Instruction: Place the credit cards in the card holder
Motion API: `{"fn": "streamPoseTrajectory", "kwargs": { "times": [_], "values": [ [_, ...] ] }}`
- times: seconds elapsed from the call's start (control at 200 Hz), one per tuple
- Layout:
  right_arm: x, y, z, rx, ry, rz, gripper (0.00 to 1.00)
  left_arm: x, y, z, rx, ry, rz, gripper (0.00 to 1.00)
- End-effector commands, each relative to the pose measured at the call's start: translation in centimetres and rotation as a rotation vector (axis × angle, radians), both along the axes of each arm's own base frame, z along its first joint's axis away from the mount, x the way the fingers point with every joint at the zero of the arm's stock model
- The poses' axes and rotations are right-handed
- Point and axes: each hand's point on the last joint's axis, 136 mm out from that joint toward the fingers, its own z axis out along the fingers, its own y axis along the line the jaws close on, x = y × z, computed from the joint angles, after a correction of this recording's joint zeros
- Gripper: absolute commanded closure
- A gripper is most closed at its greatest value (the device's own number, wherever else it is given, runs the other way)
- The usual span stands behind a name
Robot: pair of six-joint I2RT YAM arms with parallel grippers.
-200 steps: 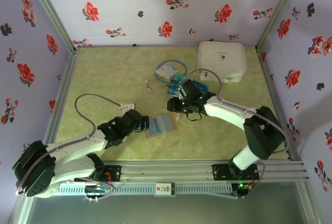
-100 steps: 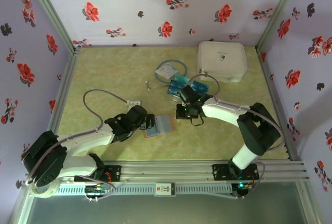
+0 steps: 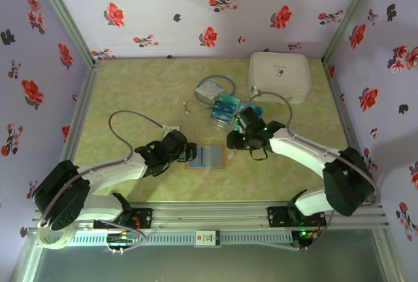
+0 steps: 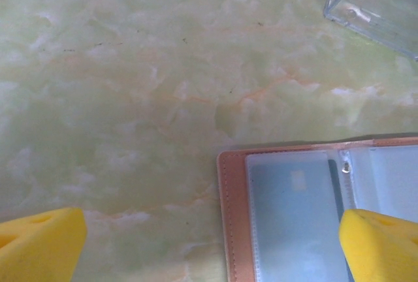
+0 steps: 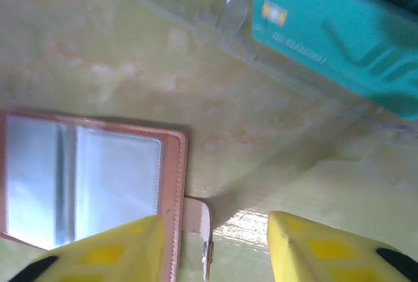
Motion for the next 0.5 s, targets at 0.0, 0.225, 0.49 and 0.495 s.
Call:
{"fn": "streamPoseTrajectory", "kwargs": {
  "times": [0.0,0.225,0.49,0.495],
  "values": [
    [2.3,-2.0,4.0,-0.095,-0.109,0.044,0.43,0.8,-0.1,0.9,-0.001,0.008,-0.013,0.00],
    [4.3,-3.7,3.5,-0.214,-0.031,0.182,0.47,0.9,0.3,-0.3,-0.022,0.127,-0.021,0.00],
    [5.4,-3.0,2.3,-0.242,-0.016,0.237,0.57,0.6,0.2,-0.7,-0.046,0.169,-0.029,0.00],
    [5.4,-3.0,2.2,-0.243,-0.014,0.238,0.57,0.6,0.2,-0.7,-0.047,0.170,-0.029,0.00]
  ]
}}
